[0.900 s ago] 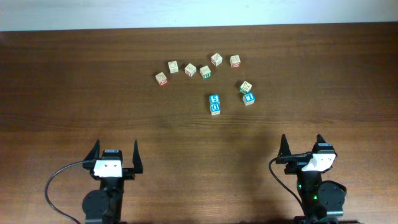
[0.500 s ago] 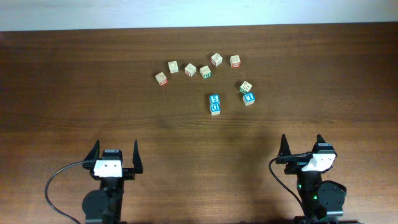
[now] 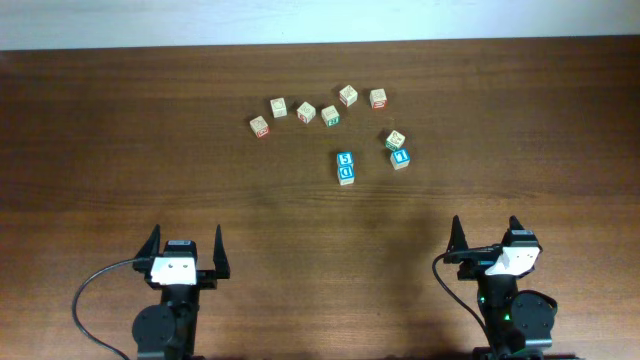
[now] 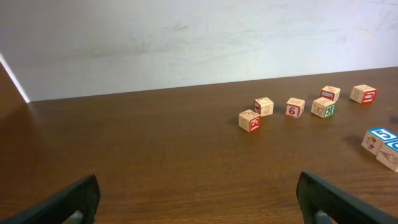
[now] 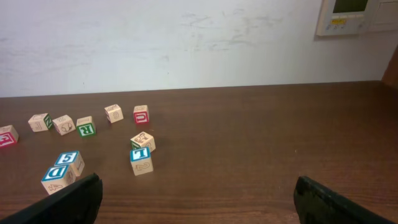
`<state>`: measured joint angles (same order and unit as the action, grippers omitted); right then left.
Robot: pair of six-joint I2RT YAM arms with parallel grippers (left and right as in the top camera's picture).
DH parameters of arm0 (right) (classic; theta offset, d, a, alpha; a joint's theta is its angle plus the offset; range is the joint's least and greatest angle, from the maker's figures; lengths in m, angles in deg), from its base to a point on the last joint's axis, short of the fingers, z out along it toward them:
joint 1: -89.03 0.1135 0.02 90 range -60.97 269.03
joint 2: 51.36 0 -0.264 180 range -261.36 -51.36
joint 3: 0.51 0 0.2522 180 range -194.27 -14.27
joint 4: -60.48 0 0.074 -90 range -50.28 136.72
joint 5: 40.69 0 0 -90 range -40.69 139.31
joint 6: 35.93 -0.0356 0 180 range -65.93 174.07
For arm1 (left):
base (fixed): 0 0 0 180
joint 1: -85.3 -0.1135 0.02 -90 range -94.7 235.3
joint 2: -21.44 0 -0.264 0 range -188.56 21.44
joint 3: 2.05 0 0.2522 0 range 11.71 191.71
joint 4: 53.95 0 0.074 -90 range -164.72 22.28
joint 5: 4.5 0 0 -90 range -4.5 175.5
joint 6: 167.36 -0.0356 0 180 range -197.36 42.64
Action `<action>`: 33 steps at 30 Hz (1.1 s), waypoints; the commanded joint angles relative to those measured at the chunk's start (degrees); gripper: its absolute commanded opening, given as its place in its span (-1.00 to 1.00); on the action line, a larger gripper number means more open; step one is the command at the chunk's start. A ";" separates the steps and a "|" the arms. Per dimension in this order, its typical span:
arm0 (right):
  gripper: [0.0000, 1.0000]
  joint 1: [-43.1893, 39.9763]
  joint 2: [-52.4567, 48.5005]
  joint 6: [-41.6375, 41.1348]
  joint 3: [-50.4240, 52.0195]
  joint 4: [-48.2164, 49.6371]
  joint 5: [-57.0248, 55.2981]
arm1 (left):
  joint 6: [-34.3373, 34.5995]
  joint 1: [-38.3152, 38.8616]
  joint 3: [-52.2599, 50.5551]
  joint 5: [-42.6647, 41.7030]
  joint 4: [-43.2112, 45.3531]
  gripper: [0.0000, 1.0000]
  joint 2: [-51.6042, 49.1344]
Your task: Rotate 4 blocks
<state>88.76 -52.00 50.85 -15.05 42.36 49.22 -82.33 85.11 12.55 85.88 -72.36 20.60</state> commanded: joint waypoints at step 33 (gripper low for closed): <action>0.96 4.04 -95.65 2.99 -89.33 -45.31 23.89 | -0.31 -0.20 91.01 -16.59 -45.38 0.98 -91.10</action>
<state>90.37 -142.53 53.89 -102.33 -2.82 71.75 -82.31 85.11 97.16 75.76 -114.85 -62.74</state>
